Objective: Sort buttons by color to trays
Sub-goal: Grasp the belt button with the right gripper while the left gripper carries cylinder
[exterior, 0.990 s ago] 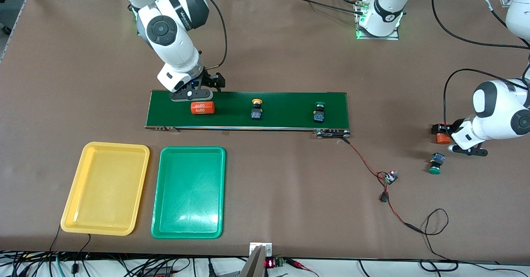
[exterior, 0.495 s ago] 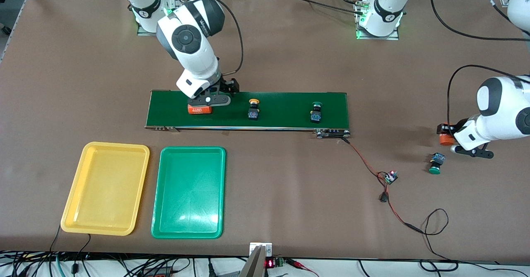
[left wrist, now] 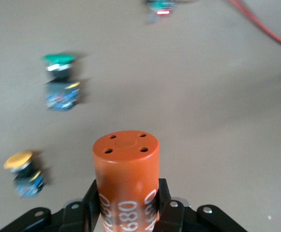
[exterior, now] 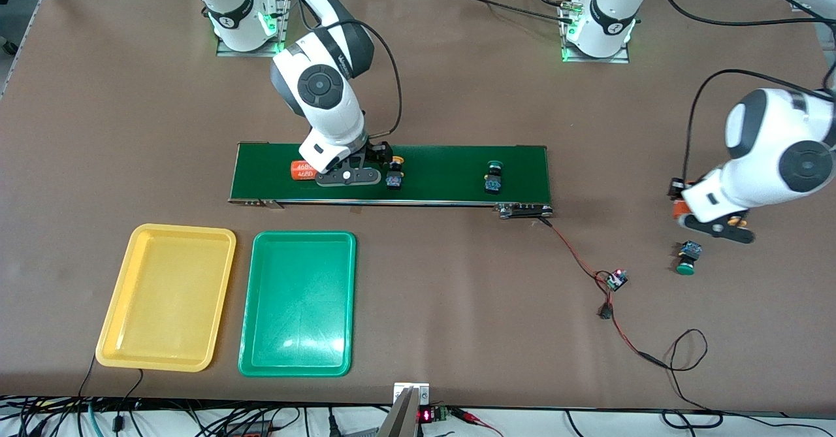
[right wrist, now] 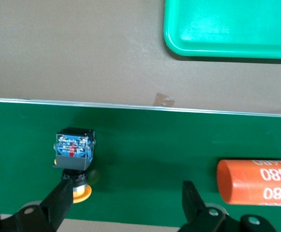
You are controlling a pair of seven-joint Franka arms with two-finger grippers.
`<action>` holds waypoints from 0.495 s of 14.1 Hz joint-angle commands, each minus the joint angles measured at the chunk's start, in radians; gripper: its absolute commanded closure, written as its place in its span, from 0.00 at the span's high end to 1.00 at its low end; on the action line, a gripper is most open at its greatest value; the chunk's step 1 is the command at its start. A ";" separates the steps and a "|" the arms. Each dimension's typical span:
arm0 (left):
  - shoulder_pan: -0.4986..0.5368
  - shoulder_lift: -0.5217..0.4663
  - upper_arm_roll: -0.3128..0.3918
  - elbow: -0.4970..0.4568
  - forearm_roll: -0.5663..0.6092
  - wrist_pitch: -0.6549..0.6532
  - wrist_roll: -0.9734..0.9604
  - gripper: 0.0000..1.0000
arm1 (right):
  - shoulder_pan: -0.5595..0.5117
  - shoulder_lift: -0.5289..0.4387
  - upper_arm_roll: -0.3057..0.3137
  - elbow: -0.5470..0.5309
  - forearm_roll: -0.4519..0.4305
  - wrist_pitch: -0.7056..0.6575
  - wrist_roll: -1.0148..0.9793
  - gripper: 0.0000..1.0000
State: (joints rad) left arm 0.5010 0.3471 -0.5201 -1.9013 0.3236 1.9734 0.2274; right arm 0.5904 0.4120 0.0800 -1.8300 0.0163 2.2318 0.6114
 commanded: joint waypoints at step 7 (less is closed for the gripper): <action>-0.067 -0.013 -0.097 -0.051 -0.026 0.010 0.514 0.00 | 0.029 0.086 -0.014 0.072 -0.015 0.034 0.056 1.00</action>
State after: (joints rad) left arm 0.4640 0.3471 -0.6156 -1.9399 0.3157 1.9759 0.6032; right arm 0.5993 0.4610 0.0773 -1.8060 0.0163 2.2658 0.6246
